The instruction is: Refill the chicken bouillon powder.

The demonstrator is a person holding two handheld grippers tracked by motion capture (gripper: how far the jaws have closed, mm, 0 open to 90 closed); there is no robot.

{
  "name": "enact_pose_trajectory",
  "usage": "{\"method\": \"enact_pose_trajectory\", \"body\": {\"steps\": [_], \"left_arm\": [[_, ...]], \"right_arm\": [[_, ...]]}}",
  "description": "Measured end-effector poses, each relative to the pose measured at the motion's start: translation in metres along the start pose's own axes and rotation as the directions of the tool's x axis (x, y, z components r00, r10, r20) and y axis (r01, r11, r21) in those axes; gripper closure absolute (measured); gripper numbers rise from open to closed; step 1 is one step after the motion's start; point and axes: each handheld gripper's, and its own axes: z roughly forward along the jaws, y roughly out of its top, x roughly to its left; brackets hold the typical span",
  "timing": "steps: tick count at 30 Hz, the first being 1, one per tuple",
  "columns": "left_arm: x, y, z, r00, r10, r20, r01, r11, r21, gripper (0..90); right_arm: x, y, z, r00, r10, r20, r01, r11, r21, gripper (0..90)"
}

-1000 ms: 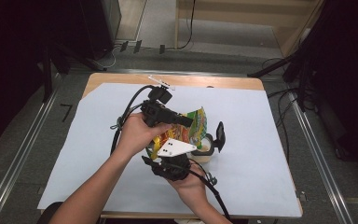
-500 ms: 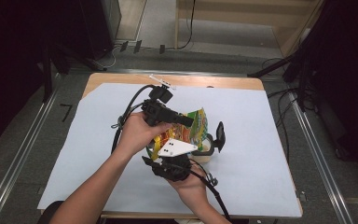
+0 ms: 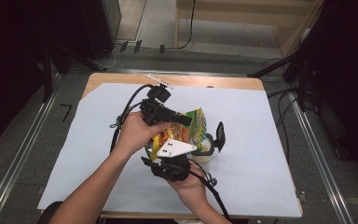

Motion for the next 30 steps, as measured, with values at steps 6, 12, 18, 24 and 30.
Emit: {"method": "enact_pose_trajectory", "body": {"steps": [6, 12, 18, 24, 30], "left_arm": [[0.0009, -0.0009, -0.0007, 1.0, -0.004, -0.002, 0.004, 1.0, -0.002, 80.6], [0.0019, -0.0012, -0.0012, 1.0, -0.005, -0.003, 0.005, 1.0, -0.004, 80.5], [0.0023, -0.0014, -0.0015, 1.0, -0.007, -0.005, 0.007, 1.0, -0.003, 80.5], [0.0021, -0.0016, -0.0015, 1.0, -0.006, -0.005, 0.006, 1.0, -0.004, 80.4], [0.0019, -0.0017, -0.0017, 1.0, -0.007, -0.004, 0.007, 1.0, -0.006, 80.4]], "right_arm": [[0.0004, 0.0002, 0.0011, 1.0, 0.001, -0.004, -0.001, 1.0, 0.005, 69.3], [0.0004, 0.0003, 0.0014, 1.0, -0.002, -0.007, 0.002, 1.0, 0.006, 69.3], [0.0005, 0.0003, 0.0014, 1.0, -0.003, -0.007, 0.003, 1.0, 0.007, 69.3], [0.0001, 0.0002, 0.0016, 0.9999, -0.009, -0.004, 0.009, 1.0, 0.007, 69.3], [0.0004, 0.0003, 0.0014, 1.0, -0.005, -0.007, 0.005, 1.0, 0.008, 69.3]]}}
